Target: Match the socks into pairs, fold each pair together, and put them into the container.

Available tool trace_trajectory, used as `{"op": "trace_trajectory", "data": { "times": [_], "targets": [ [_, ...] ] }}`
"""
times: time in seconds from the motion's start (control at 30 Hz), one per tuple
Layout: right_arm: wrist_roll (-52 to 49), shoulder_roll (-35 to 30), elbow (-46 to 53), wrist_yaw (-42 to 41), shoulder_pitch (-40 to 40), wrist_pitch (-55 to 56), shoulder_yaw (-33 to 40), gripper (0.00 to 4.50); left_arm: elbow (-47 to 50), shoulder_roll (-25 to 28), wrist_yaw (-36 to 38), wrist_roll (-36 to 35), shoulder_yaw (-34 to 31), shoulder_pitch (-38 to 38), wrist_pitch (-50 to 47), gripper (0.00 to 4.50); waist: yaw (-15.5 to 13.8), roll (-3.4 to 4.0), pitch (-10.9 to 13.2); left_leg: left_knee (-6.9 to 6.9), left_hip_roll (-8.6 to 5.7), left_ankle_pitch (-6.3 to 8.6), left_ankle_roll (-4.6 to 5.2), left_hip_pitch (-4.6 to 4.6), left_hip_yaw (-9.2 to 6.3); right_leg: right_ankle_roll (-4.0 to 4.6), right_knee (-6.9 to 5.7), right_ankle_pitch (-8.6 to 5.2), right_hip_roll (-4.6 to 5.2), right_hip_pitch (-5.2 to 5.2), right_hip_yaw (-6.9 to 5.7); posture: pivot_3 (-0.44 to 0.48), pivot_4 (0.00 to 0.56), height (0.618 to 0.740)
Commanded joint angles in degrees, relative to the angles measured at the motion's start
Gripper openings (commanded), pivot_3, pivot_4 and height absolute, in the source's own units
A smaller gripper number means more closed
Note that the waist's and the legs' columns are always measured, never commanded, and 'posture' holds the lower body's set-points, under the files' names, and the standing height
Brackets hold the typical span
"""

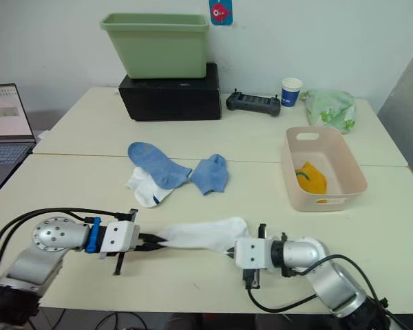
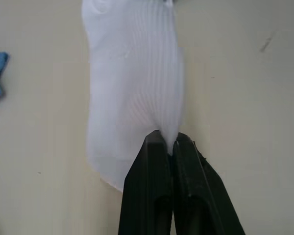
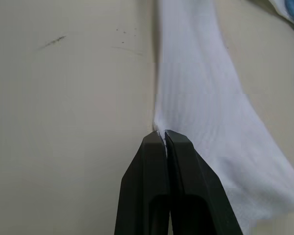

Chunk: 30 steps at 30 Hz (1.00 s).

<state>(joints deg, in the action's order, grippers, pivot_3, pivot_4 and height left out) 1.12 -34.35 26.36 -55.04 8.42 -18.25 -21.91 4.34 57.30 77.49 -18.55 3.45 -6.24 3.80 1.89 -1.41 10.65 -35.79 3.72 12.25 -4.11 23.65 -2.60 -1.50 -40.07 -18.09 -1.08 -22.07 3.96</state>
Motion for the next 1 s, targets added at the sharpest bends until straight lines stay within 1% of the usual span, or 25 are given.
{"op": "trace_trajectory", "data": {
  "times": [0.03, 0.1, 0.17, 0.2, 0.23, 0.27, 0.33, 0.4, 0.5, 0.57, 0.63, 0.67, 0.7, 0.8, 0.9, 1.0],
  "targets": [
    [-11.7, -1.0, 9.7, -3.0, -1.3, -10.8, 4.8, 0.04, 11.0, 4.8, 2.2, -10.2, -3.6, 2.4, -14.5, 0.00, 0.0, 0.01, 0.0, 0.01, 0.00, 0.00, 0.00, 0.02, -0.04, 0.00, 0.00, -0.01, 0.00, 0.00, -0.03, 0.000, 0.150, 0.730],
    [-18.5, -1.6, 13.7, -3.0, -1.7, -18.9, 7.4, 0.04, 15.9, 7.9, 2.7, -15.4, -5.2, 4.4, -22.3, 0.00, 0.0, 0.03, 0.0, -0.01, 0.00, 0.00, 0.00, 0.02, -0.06, 0.00, 0.01, -0.01, 0.01, 0.01, -0.03, 0.000, 0.150, 0.730],
    [-31.0, -2.6, 18.2, -2.6, -1.9, -31.8, 12.6, 0.04, 20.8, 12.2, 4.0, -23.7, -7.7, 8.1, -33.3, 0.00, 0.0, 0.02, 0.0, -0.03, 0.00, 0.00, 0.00, 0.03, -0.06, 0.00, 0.01, -0.01, 0.02, 0.02, -0.03, 0.000, 0.150, 0.730],
    [-37.9, -2.4, 19.4, -1.5, -1.7, -38.6, 15.6, 0.04, 22.0, 13.8, 5.3, -26.2, -8.3, 10.0, -36.4, 0.00, 0.1, 0.02, 0.0, -0.03, 0.00, 0.00, 0.00, 0.02, -0.05, 0.00, 0.02, -0.01, 0.03, 0.03, -0.02, 0.000, 0.150, 0.730],
    [-43.8, -2.4, 19.9, -0.4, -1.3, -44.5, 18.2, 0.04, 22.7, 14.5, 5.5, -28.5, -8.7, 11.0, -39.5, 0.00, 0.1, 0.02, 0.0, -0.02, 0.01, 0.00, 0.00, 0.02, -0.05, 0.00, 0.02, -0.01, 0.03, 0.01, -0.02, 0.000, 0.150, 0.730],
    [-47.5, -2.3, 19.9, 1.1, -0.8, -49.1, 19.7, 0.04, 22.8, 14.8, 5.1, -30.0, -8.7, 11.5, -41.7, 0.00, 0.1, 0.05, 0.0, -0.02, 0.01, 0.00, 0.00, 0.01, -0.05, 0.00, 0.01, -0.01, 0.04, 0.03, -0.02, 0.000, 0.150, 0.730],
    [-52.1, -1.5, 19.3, 4.9, 0.2, -55.4, 21.6, 0.04, 22.6, 15.1, 4.8, -31.1, -8.2, 11.8, -44.9, 0.00, 0.1, 0.07, 0.0, -0.01, 0.00, 0.00, 0.00, -0.05, -0.07, 0.01, 0.01, -0.01, 0.04, 0.05, -0.04, 0.000, 0.150, 0.730],
    [-55.5, 0.8, 17.7, 9.5, 1.2, -61.2, 23.5, 0.04, 21.6, 14.9, 4.3, -31.2, -6.9, 11.3, -47.8, 0.00, 0.1, 0.07, 0.0, -0.01, -0.01, 0.00, 0.00, -0.05, -0.08, 0.02, 0.01, -0.02, 0.03, 0.03, -0.03, 0.000, 0.150, 0.730],
    [-55.5, 4.5, 14.1, 16.4, 3.1, -66.3, 25.0, 0.04, 18.5, 13.0, 3.6, -28.3, -3.2, 8.5, -49.5, 0.00, 0.1, 0.08, 0.1, 0.01, -0.02, 0.00, 0.00, -0.03, -0.03, 0.08, 0.02, -0.05, 0.03, -0.06, 0.00, 0.000, 0.150, 0.730],
    [-52.7, 5.9, 11.5, 20.3, 4.9, -66.4, 23.7, 0.04, 14.4, 10.0, 2.5, -25.3, 0.6, 4.0, -50.0, 0.00, 0.1, 0.09, 0.1, 0.04, -0.04, 0.00, 0.01, 0.00, -0.01, 0.08, 0.02, -0.05, 0.02, -0.09, 0.01, 0.000, 0.150, 0.730],
    [-49.2, 6.8, 9.0, 23.8, 6.6, -64.5, 21.7, 0.04, 10.0, 7.0, 1.9, -21.8, 4.3, -0.6, -49.9, 0.00, 0.1, 0.10, 0.1, 0.01, -0.05, 0.00, 0.01, 0.11, 0.00, 0.07, 0.02, -0.04, 0.01, -0.18, 0.00, 0.000, 0.150, 0.730],
    [-47.1, 6.3, 8.1, 24.5, 7.5, -62.5, 19.9, 0.04, 7.6, 5.9, 2.5, -19.3, 6.3, -2.9, -48.7, 0.00, 0.1, 0.08, 0.1, -0.01, -0.05, 0.00, 0.01, 0.14, -0.01, 0.06, 0.02, -0.04, 0.00, -0.20, -0.01, 0.000, 0.150, 0.730],
    [-45.5, 5.8, 7.5, 24.7, 8.3, -60.6, 18.5, 0.04, 4.5, 4.1, 1.9, -17.5, 7.7, -6.2, -48.7, 0.00, 0.0, 0.09, 0.1, -0.02, -0.04, 0.00, 0.01, 0.20, -0.01, 0.05, 0.03, -0.03, -0.02, -0.24, -0.01, 0.000, 0.150, 0.730],
    [-42.3, 4.7, 6.2, 24.5, 9.8, -55.6, 16.0, 0.04, -2.9, 1.1, 3.5, -12.7, 11.1, -13.5, -46.9, 0.00, -0.1, 0.06, 0.1, -0.03, -0.04, 0.00, 0.01, 0.29, -0.06, 0.04, 0.05, -0.03, -0.08, -0.27, -0.04, 0.000, 0.150, 0.730],
    [-39.8, 2.8, 5.2, 22.7, 10.3, -51.1, 13.6, 0.04, -7.8, -1.5, 4.2, -8.5, 13.7, -18.0, -45.0, 0.00, 0.0, 0.06, 0.1, -0.02, -0.04, 0.01, 0.02, 0.30, -0.08, 0.04, 0.08, -0.03, -0.09, -0.25, -0.03, 0.000, 0.150, 0.730],
    [-35.7, 1.9, 3.6, 22.6, 10.9, -45.7, 10.8, 0.04, -12.1, -5.5, 2.9, -5.7, 14.4, -22.0, -43.5, 0.00, 0.0, 0.06, 0.1, -0.02, -0.04, 0.01, 0.03, 0.30, -0.07, 0.04, 0.07, -0.03, -0.10, -0.25, -0.02, 0.000, 0.150, 0.730]
  ]
}}
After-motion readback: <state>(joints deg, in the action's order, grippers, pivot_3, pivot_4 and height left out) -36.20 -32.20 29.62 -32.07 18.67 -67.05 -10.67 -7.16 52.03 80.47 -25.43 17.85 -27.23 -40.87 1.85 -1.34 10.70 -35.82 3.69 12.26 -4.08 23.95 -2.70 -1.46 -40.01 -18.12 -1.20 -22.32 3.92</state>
